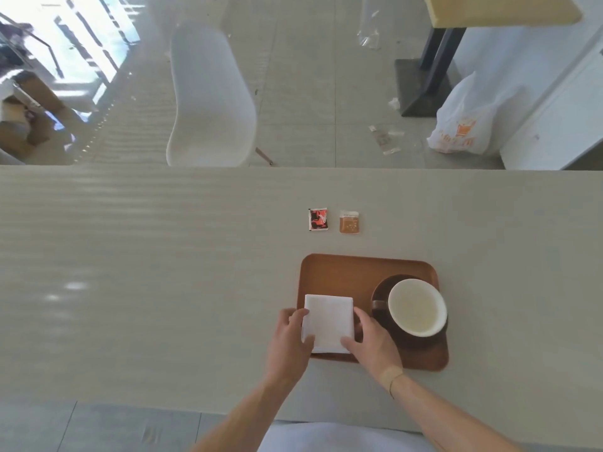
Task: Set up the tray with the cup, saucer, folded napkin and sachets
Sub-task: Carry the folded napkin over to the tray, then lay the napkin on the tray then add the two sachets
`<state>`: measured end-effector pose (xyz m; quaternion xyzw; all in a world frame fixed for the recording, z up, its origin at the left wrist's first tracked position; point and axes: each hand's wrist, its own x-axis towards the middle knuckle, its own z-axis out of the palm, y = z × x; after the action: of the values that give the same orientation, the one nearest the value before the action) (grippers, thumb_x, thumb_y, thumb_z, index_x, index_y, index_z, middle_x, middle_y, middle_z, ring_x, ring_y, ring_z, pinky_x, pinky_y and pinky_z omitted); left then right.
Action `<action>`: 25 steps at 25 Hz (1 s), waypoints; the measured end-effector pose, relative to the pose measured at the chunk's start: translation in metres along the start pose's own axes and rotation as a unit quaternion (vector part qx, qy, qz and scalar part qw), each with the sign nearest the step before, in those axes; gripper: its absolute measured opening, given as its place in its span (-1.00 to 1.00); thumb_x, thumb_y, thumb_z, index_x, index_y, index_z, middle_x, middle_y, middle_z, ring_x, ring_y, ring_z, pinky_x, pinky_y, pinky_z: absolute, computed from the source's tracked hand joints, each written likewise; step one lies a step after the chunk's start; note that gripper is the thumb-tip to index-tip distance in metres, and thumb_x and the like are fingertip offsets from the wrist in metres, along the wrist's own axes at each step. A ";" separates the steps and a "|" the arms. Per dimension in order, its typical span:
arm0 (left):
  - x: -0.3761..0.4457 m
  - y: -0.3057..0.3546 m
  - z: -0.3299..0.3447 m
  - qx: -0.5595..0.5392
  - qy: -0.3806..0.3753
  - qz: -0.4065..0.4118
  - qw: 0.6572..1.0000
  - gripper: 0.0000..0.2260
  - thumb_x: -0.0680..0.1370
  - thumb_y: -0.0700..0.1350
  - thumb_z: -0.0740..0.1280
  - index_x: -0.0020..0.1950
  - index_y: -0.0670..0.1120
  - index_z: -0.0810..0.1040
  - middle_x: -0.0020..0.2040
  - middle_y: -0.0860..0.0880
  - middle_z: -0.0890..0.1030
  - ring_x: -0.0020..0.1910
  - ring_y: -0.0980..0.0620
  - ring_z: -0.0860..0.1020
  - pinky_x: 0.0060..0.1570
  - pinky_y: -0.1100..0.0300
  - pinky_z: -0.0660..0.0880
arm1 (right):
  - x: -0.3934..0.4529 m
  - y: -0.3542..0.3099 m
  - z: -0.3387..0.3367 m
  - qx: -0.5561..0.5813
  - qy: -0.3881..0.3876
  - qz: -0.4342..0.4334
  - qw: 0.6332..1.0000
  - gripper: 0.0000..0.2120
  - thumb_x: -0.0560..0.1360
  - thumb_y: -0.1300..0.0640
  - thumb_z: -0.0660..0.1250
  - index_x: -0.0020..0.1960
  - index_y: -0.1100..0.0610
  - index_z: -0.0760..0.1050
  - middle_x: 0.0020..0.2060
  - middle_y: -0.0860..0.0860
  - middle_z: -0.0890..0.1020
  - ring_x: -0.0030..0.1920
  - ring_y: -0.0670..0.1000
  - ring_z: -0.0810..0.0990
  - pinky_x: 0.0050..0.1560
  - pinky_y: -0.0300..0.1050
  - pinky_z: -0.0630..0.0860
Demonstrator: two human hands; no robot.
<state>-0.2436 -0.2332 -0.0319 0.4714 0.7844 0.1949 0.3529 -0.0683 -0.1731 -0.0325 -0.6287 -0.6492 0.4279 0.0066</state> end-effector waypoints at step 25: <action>0.062 -0.007 -0.047 0.073 -0.038 0.137 0.987 -0.77 0.45 0.01 0.46 0.08 0.05 0.60 0.01 0.10 0.52 0.04 0.02 0.54 0.07 0.05 0.47 | -0.008 -0.062 -0.035 -0.280 0.073 -0.128 0.949 -0.68 0.55 -0.15 0.17 0.20 -0.03 0.46 -0.01 -0.04 0.61 0.01 0.06 0.61 -0.15 -0.06 0.52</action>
<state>-0.3014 -0.1808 -0.0280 0.6062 0.7105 0.1655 0.3167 -0.0978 -0.1512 0.0289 -0.5466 -0.8155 0.1774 -0.0682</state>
